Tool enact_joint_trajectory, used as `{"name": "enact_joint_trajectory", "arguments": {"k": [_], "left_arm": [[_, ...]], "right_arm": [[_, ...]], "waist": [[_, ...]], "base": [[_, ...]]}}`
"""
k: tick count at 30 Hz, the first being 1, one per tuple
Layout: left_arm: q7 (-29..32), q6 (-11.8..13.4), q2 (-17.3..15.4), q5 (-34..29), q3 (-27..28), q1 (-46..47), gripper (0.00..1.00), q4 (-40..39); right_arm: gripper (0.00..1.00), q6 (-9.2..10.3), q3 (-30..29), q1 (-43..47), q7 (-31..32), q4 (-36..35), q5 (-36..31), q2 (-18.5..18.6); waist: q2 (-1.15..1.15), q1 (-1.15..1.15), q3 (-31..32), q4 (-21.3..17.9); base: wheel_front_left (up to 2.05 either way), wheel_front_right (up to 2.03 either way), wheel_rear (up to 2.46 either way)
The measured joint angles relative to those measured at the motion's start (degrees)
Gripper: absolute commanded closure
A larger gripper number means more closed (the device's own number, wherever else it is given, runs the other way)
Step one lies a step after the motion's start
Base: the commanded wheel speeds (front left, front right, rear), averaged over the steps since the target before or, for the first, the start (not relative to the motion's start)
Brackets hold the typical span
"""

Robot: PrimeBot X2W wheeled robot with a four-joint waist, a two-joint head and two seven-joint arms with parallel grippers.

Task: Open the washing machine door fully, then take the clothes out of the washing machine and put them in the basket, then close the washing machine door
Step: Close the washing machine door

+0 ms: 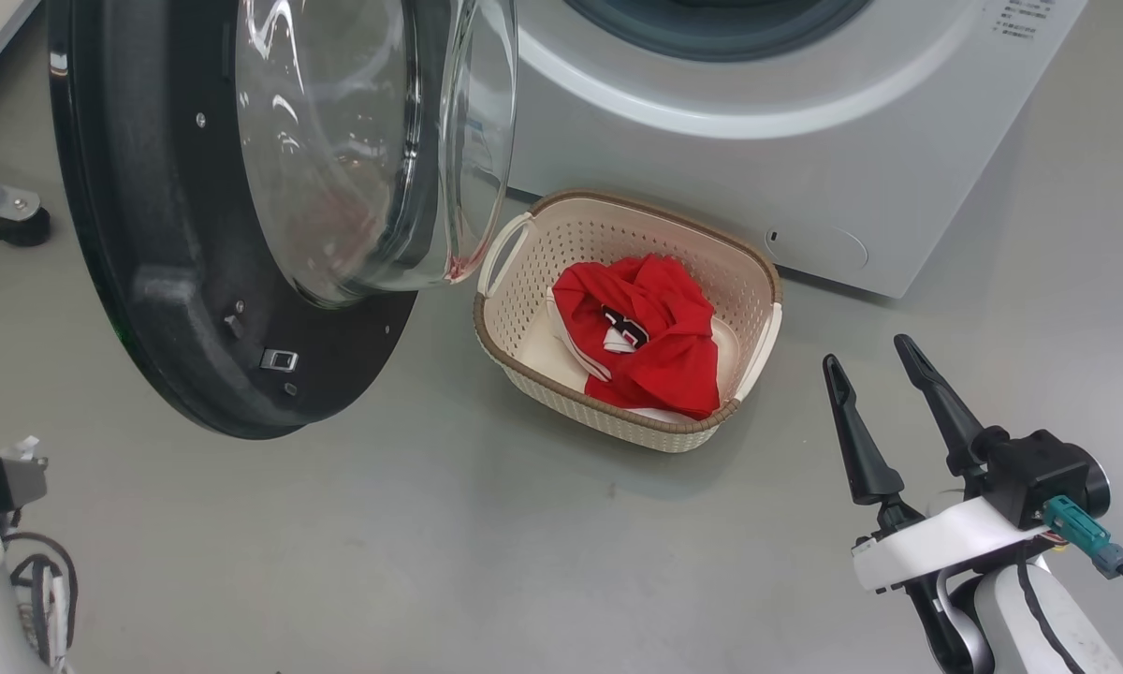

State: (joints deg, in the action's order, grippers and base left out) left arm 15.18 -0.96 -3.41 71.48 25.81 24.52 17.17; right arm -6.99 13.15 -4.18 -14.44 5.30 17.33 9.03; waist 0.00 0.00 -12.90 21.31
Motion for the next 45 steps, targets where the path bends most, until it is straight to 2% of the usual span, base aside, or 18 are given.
{"name": "enact_joint_trajectory", "arguments": {"k": [8, 13, 27, 45], "left_arm": [[7.3, 6.0, 0.5, 8.0, 3.1, 2.1, 1.0, 0.8], [12.5, 7.2, 0.6, 12.9, 3.8, 2.8, 1.0, 1.0], [23.6, 7.8, 1.2, 19.4, 1.5, 3.1, 1.0, 0.2], [32.7, 7.8, 1.5, 21.5, -3.4, -0.1, 1.0, -4.7]], "right_arm": [[0.0, 0.0, 0.3, -0.1, 0.0, 0.0, 0.0, 0.0], [0.0, 0.0, 0.3, -0.1, 0.0, 0.0, 0.0, 0.0], [0.0, 0.0, -0.2, -0.1, 0.0, 0.0, 0.0, 0.0], [0.0, 0.0, -0.8, -0.4, 0.0, 0.0, 0.0, -0.2]], "waist": [[0.0, 0.0, 0.1, -0.7], [0.0, 0.0, -0.1, -1.1], [0.0, 0.0, -0.8, -1.8], [0.0, 0.0, -1.0, -2.0]], "base": [[0.0, 0.0, 0.0], [0.0, 0.0, 0.0], [0.0, 0.0, 0.0], [0.0, 0.0, 0.0]]}}
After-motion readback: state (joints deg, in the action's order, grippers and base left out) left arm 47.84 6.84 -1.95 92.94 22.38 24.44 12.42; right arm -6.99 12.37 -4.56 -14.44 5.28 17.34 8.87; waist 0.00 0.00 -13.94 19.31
